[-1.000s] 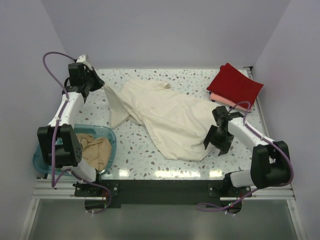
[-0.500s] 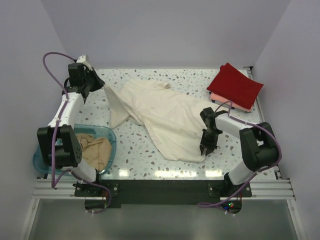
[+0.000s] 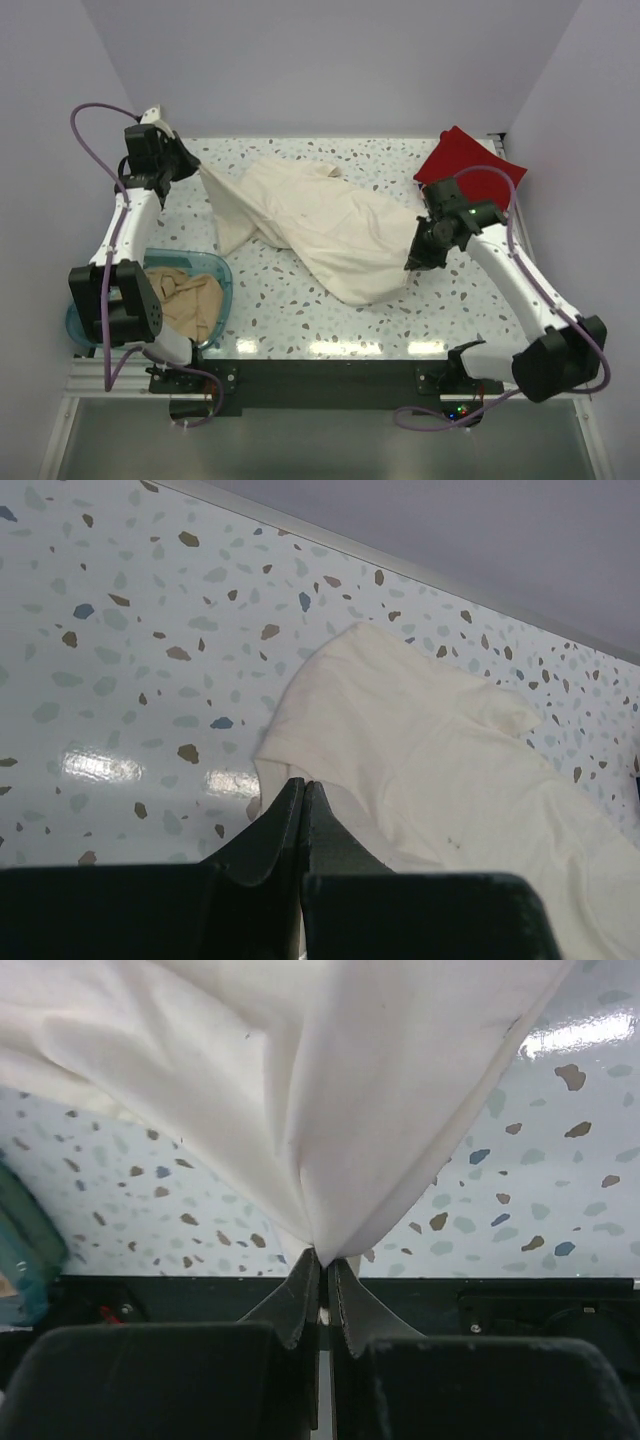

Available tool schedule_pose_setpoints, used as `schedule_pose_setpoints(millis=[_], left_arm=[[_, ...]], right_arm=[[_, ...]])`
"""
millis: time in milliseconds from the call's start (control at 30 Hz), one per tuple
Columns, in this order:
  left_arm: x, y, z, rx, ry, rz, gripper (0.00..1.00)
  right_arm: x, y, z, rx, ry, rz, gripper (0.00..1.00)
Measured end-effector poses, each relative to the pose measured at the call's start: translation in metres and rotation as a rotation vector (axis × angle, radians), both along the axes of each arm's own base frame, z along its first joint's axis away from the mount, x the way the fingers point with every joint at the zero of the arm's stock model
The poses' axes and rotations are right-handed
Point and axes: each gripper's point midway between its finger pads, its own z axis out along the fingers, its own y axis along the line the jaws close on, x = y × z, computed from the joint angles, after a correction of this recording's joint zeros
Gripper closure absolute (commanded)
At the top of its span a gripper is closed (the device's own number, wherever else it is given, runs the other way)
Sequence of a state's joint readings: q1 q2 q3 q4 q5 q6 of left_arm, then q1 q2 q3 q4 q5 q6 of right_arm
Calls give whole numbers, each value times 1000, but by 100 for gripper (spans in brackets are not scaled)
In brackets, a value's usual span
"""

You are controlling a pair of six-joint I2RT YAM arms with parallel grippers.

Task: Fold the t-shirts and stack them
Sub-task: Flatten the tshirt out

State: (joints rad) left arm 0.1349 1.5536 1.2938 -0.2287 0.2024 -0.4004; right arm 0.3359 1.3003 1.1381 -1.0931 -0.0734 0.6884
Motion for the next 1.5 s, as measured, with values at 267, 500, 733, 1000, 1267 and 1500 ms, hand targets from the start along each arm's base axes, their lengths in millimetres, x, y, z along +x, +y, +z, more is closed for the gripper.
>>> schedule_pose_setpoints(millis=[267,500,733,1000,1267,1500], left_arm=[[-6,27,6,28,-5,64,100],[-6,30,3,34,4,66,100],[-4,26,-6,19,22,43,100],[-4,23,-6,12,20,30,100],[-2,22,-11,6,28,23,100],[-1,21,-14,2,34,17,100]], right_arm=[[8,-4,69,32,-103,-14,100],[125,-19,12,-34,2,-81,77],[197,-26,-18,-48,-61,-84,42],[67,-15,-16,35,-86,-10,51],[30,4,-86,49,92,13,56],[44,10,-109,23,104,20,59]])
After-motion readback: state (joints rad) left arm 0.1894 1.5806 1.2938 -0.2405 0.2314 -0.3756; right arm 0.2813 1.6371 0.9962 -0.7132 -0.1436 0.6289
